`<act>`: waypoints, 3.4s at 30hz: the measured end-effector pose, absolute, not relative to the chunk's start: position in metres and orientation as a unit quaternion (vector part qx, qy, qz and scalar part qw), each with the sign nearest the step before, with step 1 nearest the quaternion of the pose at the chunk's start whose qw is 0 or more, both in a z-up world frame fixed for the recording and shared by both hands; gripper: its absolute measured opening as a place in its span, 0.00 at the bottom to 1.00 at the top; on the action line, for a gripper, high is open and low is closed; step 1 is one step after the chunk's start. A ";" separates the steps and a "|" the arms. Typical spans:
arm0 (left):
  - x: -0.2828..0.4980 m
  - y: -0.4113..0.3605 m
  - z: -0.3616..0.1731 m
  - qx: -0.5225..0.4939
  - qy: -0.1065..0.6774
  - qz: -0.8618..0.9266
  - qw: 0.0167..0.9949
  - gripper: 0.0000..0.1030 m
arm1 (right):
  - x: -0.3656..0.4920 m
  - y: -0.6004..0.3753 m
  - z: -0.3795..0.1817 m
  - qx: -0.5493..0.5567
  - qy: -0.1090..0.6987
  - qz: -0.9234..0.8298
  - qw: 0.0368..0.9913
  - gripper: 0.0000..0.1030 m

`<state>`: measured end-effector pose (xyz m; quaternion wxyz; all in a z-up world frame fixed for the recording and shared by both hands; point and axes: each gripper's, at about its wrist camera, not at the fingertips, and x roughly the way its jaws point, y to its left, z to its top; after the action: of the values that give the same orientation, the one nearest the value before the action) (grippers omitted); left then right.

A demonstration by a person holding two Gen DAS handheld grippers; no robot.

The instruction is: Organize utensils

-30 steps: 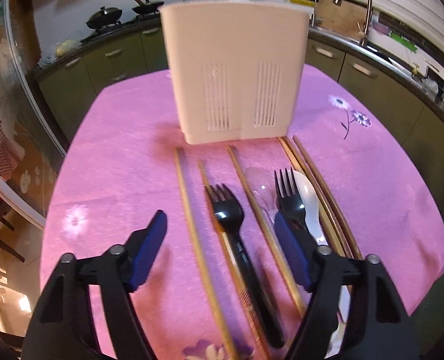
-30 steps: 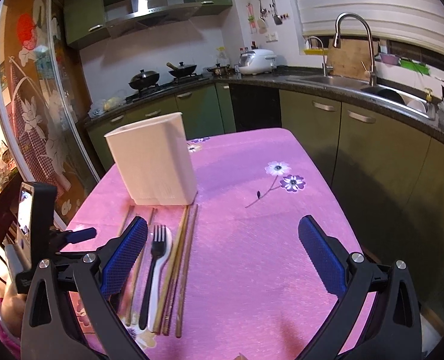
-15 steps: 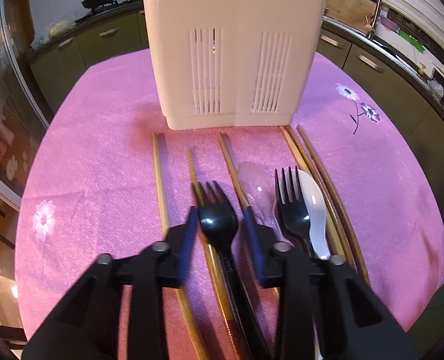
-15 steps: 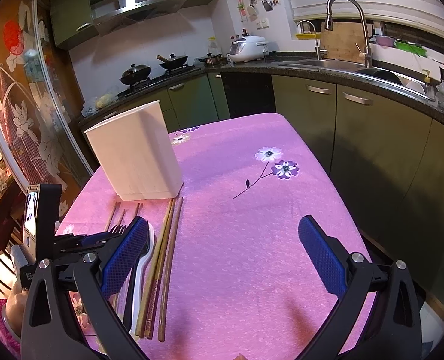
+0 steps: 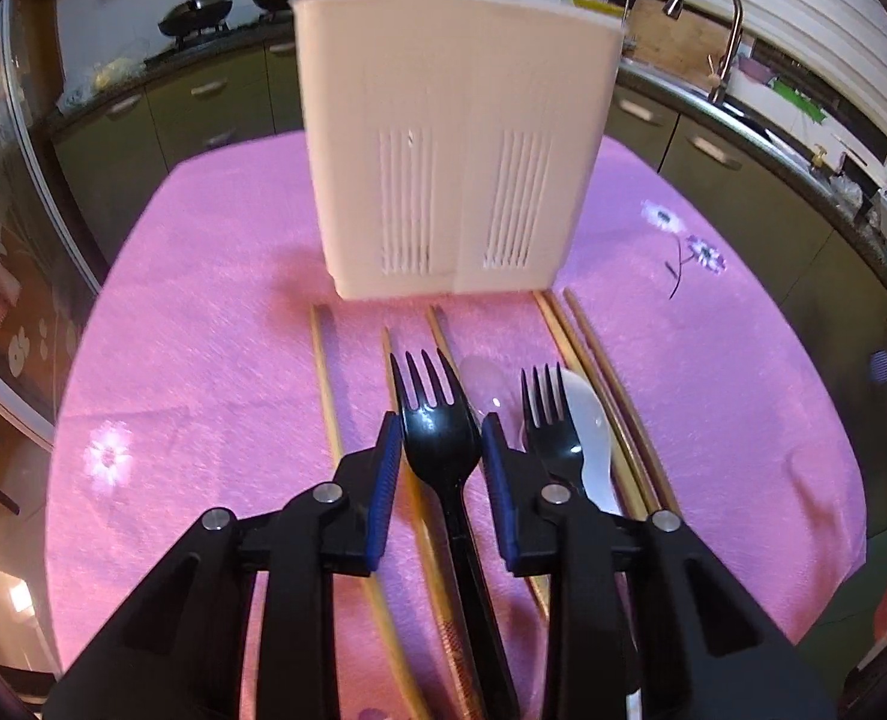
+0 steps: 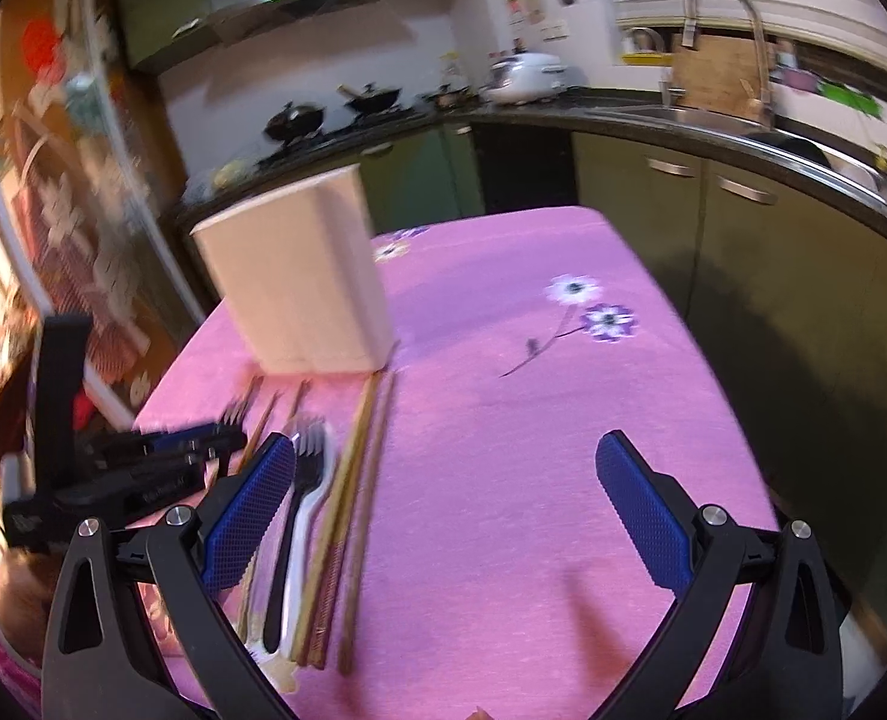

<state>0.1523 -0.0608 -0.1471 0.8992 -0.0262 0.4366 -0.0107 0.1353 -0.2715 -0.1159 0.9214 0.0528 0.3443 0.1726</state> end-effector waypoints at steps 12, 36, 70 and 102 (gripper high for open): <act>0.122 -0.022 -0.112 -0.045 0.390 -0.007 0.920 0.26 | 0.167 -0.167 -0.151 0.009 0.406 0.337 0.849 0.79; 0.114 -0.003 -0.102 -0.063 0.364 -0.032 0.929 0.26 | 0.214 -0.123 -0.183 -0.051 0.486 0.252 0.835 0.47; 0.118 -0.007 -0.105 -0.069 0.383 -0.033 0.921 0.26 | 0.188 -0.164 -0.129 0.011 0.387 0.267 0.883 0.05; 0.143 0.018 -0.093 -0.094 0.364 0.006 0.927 0.19 | 0.176 -0.198 -0.102 0.055 0.349 0.284 0.891 0.05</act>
<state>0.1427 0.0176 -0.0927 0.9267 -0.0939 0.3638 0.0061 0.1763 -0.1975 -0.1020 0.8914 0.0554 0.3490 0.2838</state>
